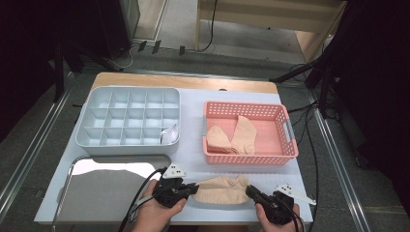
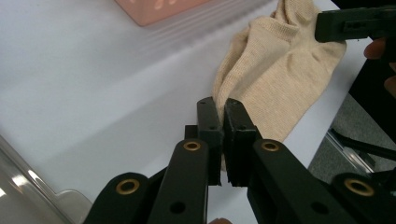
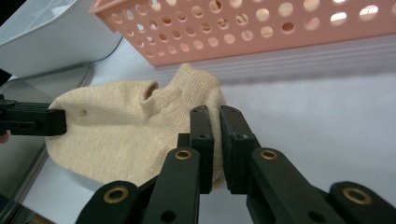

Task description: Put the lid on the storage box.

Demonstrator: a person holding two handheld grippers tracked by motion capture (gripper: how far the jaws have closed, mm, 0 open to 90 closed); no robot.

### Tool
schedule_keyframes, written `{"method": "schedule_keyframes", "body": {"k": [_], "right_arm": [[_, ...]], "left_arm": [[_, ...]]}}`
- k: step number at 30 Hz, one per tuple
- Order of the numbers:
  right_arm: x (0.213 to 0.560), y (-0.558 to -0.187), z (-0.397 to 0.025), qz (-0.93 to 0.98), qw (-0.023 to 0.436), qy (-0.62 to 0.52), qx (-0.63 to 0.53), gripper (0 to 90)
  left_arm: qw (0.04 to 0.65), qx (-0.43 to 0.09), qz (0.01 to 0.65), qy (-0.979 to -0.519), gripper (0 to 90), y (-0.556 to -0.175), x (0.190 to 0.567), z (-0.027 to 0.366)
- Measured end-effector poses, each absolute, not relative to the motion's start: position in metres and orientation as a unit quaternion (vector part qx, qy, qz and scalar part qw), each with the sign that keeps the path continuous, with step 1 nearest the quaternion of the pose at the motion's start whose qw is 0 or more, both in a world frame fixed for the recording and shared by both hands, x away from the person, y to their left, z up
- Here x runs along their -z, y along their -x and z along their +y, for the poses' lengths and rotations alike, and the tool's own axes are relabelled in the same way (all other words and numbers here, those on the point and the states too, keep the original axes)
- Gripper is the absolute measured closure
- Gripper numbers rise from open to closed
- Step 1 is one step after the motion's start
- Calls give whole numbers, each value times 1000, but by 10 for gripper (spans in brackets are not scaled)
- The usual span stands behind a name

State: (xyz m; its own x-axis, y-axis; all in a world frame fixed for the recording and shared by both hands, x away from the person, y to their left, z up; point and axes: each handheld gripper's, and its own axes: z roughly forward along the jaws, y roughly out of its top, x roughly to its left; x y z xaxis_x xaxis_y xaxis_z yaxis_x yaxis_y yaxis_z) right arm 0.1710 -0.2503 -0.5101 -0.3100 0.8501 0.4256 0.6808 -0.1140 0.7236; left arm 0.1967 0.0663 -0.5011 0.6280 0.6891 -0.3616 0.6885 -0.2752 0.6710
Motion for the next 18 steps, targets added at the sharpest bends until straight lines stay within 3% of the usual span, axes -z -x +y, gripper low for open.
{"method": "schedule_keyframes", "body": {"k": [13,18], "right_arm": [[525,-176,-255,674,99,-578,-449,830],[525,-176,-259,665,104,-578,-462,723]], "left_arm": [[393,-13,438,-809,865,-199,517,53],[397,-39,456,-795,676,-199,516,56]]}}
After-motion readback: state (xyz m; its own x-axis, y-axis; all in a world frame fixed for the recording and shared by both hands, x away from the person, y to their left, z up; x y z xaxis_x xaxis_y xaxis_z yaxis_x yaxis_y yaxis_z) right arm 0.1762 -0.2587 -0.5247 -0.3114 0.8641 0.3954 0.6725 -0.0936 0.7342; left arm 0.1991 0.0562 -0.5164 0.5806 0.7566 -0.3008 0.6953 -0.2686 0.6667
